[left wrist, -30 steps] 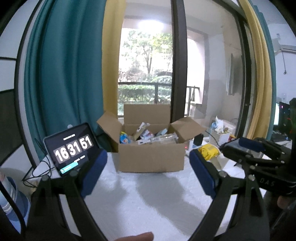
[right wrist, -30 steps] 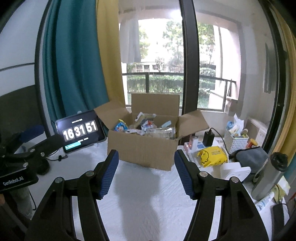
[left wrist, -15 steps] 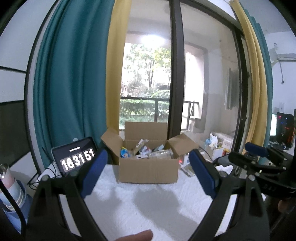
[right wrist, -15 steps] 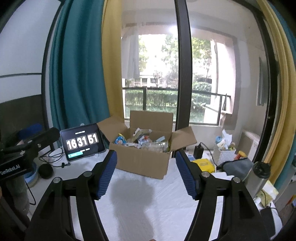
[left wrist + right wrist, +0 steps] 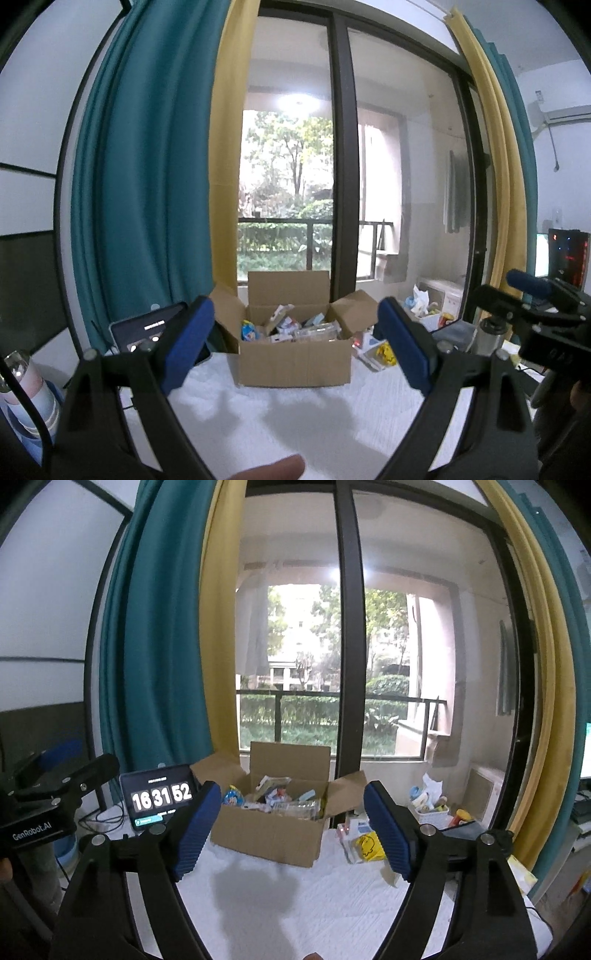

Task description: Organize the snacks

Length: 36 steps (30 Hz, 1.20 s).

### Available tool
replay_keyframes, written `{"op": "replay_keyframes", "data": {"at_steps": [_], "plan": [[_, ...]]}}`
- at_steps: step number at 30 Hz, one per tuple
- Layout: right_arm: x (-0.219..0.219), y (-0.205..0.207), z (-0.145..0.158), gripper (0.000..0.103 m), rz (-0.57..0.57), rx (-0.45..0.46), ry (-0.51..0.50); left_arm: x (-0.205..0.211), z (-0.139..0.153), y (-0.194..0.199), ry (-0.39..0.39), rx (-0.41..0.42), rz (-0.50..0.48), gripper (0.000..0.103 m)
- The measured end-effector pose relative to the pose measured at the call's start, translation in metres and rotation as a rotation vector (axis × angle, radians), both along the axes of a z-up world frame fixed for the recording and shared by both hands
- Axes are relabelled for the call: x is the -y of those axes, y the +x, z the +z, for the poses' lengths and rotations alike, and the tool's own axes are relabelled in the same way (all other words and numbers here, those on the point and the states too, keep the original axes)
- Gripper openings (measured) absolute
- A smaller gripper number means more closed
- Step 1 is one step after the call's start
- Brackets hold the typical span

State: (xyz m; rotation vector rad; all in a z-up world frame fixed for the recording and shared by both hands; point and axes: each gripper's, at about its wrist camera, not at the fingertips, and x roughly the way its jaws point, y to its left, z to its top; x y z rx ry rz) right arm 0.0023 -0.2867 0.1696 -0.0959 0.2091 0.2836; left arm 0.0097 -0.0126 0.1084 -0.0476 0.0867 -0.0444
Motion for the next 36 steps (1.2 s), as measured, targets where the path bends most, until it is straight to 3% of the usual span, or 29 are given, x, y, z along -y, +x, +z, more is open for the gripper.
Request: {"op": "replay_keyframes", "data": {"at_steps": [36], "plan": [[-0.0027, 0.0041, -0.0031, 0.083, -0.005, -0.026, 0.015, -0.0004, 0.002, -0.0065, -0.036, 0.042, 0.027, 0.091]]}}
